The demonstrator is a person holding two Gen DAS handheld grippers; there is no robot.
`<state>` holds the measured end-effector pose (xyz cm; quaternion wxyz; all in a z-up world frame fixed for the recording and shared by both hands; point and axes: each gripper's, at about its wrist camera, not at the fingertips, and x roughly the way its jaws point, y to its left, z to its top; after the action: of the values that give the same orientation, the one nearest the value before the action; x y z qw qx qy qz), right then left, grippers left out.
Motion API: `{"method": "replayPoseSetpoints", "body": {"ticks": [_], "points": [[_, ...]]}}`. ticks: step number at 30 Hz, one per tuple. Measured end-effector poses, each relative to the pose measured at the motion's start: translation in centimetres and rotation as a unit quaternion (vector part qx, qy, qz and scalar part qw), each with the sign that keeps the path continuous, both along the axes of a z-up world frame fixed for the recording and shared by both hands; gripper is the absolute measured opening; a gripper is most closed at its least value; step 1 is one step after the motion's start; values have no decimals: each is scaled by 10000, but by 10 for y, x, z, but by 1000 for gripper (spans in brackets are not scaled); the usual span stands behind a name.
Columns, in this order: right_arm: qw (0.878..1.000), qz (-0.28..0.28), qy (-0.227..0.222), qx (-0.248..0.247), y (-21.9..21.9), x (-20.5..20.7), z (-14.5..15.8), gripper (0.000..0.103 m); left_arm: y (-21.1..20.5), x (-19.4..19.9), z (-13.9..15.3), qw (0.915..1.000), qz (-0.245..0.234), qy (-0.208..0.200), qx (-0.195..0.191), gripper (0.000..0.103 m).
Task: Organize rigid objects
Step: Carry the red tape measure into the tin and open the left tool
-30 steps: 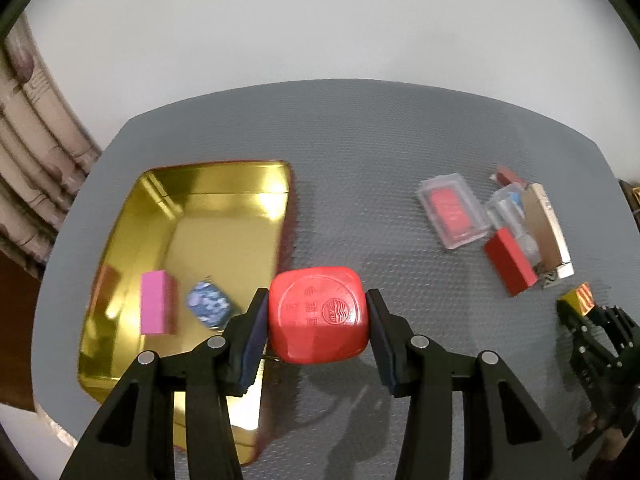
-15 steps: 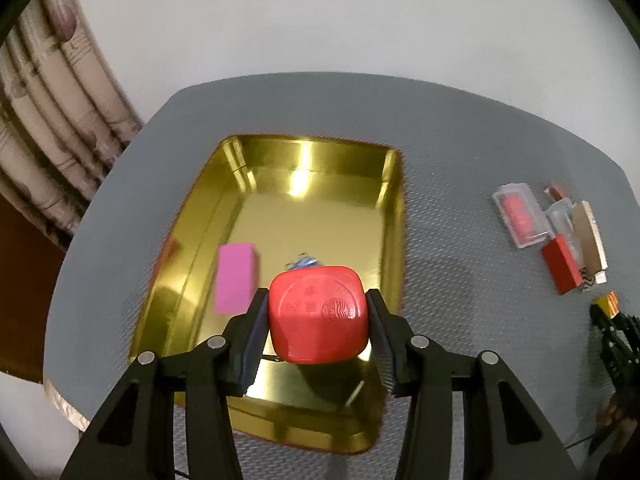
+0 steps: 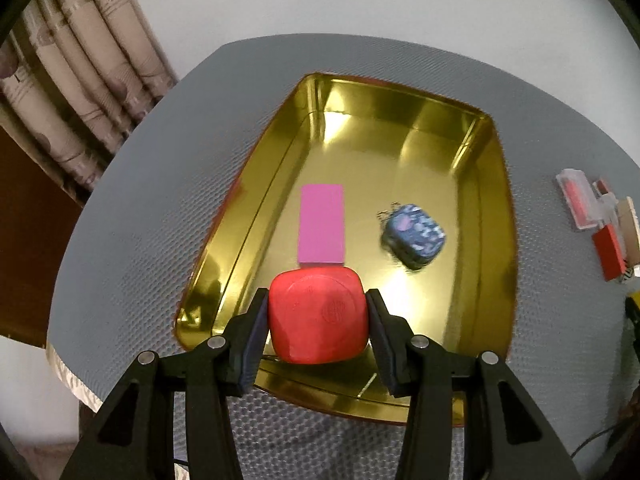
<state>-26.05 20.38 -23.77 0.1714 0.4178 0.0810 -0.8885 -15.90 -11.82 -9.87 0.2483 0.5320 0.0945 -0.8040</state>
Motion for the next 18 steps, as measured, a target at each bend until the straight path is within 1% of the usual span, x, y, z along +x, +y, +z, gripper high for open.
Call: {"method": "replayPoseSetpoints", "body": {"ticks": [5, 13, 15, 18], "points": [[10000, -2, 7, 17, 8, -2, -1, 32, -8, -13, -10, 9999, 100, -57, -24, 43], [10000, -10, 10, 28, 19, -6, -3, 32, -37, -3, -17, 9994, 257, -156, -146, 44], [10000, -11, 11, 30, 21, -7, -4, 32, -42, -2, -18, 9996, 209, -165, -102, 44], [10000, -14, 11, 34, 21, -7, -4, 32, -44, -3, -17, 9996, 159, -172, -139, 44]]}}
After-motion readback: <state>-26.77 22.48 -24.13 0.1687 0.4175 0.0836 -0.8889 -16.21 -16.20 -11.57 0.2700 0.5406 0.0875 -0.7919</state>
